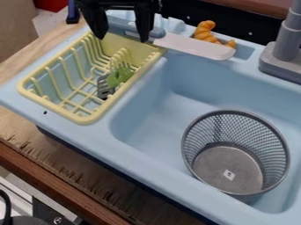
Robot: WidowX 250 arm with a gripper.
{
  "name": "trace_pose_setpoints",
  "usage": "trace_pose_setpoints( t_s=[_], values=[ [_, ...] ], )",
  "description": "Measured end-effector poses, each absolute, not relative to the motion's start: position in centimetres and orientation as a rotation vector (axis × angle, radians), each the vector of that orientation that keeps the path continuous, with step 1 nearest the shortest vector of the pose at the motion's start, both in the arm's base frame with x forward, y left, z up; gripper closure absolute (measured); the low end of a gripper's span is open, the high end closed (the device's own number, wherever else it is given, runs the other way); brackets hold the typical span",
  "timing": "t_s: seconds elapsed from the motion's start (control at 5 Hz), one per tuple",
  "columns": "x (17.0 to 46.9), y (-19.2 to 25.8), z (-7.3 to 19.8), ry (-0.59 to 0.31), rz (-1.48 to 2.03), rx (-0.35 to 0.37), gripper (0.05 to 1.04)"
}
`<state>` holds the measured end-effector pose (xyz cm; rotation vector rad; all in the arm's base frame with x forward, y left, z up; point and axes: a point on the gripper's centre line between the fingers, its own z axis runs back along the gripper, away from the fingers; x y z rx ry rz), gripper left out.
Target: Place the knife on the left side of the basin
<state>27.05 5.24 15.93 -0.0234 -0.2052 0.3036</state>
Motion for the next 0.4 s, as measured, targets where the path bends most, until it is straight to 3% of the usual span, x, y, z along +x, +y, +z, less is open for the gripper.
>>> trace_pose_setpoints(
  t_s=[0.2,0.4],
  values=[
    [26.9,5.2,15.1,-0.175,0.291,-0.024,0.084],
    [27.9,5.7,15.0,-0.165,0.028,-0.025,0.084]
  ],
)
